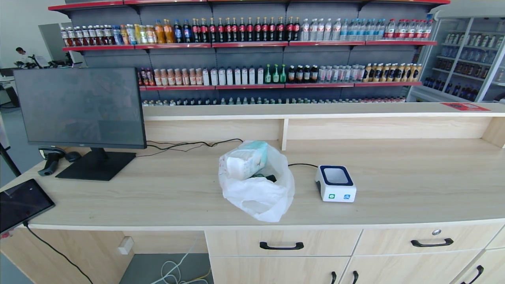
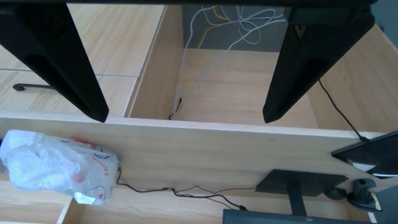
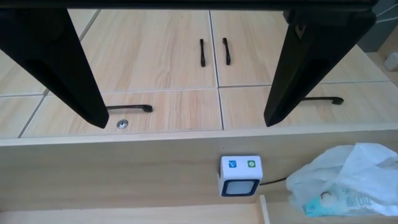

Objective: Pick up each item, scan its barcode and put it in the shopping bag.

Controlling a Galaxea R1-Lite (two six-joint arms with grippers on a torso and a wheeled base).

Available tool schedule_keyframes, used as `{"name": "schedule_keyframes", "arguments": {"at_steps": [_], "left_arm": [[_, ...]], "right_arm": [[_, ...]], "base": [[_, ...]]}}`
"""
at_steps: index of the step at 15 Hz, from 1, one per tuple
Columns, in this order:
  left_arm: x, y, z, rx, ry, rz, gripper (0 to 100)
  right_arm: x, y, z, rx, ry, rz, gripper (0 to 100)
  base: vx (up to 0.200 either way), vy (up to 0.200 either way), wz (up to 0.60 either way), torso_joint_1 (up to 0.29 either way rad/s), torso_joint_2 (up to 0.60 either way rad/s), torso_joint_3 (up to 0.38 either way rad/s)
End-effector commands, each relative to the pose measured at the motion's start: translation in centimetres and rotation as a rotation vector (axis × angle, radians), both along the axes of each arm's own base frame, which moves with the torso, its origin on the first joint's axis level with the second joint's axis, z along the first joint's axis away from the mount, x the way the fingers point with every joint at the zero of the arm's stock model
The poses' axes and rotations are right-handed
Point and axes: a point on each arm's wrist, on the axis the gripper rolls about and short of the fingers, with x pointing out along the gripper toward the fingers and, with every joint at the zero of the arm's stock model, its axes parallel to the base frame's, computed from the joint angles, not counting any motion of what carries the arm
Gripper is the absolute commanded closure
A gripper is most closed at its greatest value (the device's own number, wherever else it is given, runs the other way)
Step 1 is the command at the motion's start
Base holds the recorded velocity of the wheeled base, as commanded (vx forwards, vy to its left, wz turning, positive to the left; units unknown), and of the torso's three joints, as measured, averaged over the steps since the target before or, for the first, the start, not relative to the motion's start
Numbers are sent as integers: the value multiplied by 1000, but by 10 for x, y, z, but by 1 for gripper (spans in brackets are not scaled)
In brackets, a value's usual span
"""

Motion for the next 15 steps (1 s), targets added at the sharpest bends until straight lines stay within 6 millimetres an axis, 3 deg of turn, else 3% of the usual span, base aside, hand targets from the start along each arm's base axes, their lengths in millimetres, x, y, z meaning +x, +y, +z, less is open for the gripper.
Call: {"name": "schedule_keyframes", "arguments": {"at_steps": [1,5,15], "left_arm": [[0,0,0,0,0,1,0],[0,0,0,-10,0,1,0],[0,0,0,-8,0,1,0]], "right_arm": [[0,0,0,3,2,1,0],[0,0,0,4,2,1,0],[0,0,0,4,2,0,0]], "base": [[0,0,0,0,0,0],[0,0,-450,3,2,1],[0,0,0,0,0,0]]}}
